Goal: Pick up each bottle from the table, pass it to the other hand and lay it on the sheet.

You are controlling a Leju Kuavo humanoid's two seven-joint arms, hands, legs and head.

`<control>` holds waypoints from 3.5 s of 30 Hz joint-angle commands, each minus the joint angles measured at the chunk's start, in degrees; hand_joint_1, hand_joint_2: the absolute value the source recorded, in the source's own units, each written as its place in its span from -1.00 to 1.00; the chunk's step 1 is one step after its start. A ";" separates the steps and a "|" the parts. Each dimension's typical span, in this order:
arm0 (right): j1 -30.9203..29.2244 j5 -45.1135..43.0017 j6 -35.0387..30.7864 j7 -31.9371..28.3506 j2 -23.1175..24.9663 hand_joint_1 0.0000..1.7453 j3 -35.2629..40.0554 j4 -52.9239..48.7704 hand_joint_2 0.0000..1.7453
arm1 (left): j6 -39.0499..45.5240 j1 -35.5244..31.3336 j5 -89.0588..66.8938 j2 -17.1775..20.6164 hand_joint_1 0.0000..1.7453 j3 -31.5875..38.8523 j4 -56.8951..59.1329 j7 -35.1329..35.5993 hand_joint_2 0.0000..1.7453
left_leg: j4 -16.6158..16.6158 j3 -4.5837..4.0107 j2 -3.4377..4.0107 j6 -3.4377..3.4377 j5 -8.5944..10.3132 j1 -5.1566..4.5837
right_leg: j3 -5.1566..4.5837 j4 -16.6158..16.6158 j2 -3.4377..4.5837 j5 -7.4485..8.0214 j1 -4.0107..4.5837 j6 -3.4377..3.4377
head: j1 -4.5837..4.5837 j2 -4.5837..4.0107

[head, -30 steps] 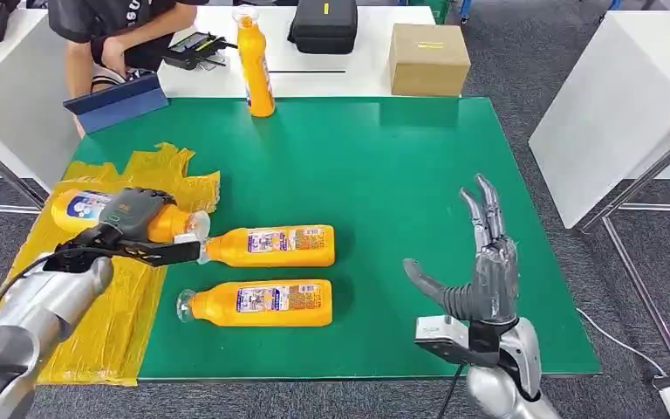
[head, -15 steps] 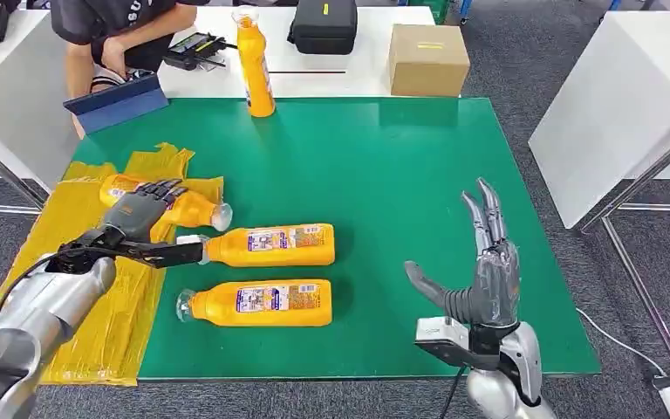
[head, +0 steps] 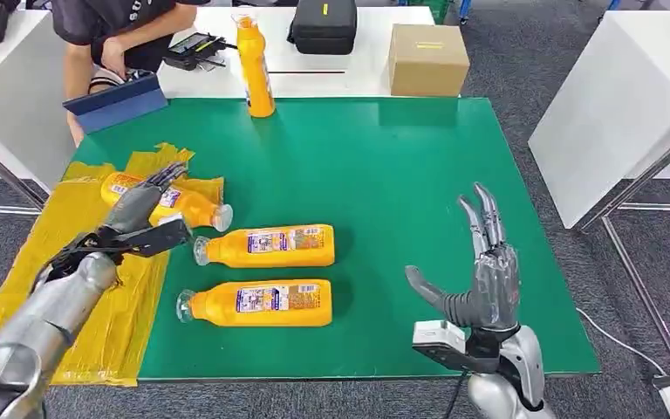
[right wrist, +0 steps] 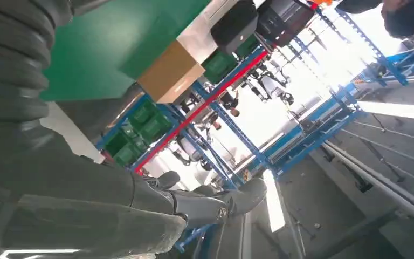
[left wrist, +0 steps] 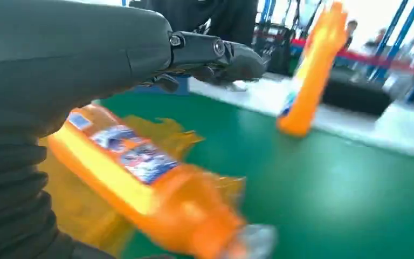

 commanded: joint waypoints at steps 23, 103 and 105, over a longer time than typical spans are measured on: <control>-10.36 6.38 25.01 17.47 -3.83 -1.00 1.95 10.10 1.00 | -14.84 28.81 38.70 -11.94 -1.00 11.88 -49.58 -4.88 1.00 | -0.02 0.14 0.17 -0.14 -0.15 -0.01 | 0.06 -0.11 0.20 0.02 0.02 -0.05 | -0.07 0.00; -45.01 2.64 24.50 28.26 23.43 -1.00 19.13 70.12 1.00 | -16.52 28.25 38.23 -18.88 -1.00 11.98 -49.99 0.55 1.00 | -0.01 0.19 -0.11 -0.23 0.03 0.04 | 0.20 0.05 -0.15 -0.06 0.01 -0.07 | -0.04 0.00; -45.30 2.75 25.47 28.52 23.64 -1.00 18.68 71.47 1.00 | -16.55 27.94 38.29 -18.92 -1.00 12.02 -49.58 0.55 1.00 | 0.02 0.22 -0.08 -0.27 -0.01 0.06 | 0.23 0.07 -0.13 -0.08 0.03 -0.08 | -0.02 0.00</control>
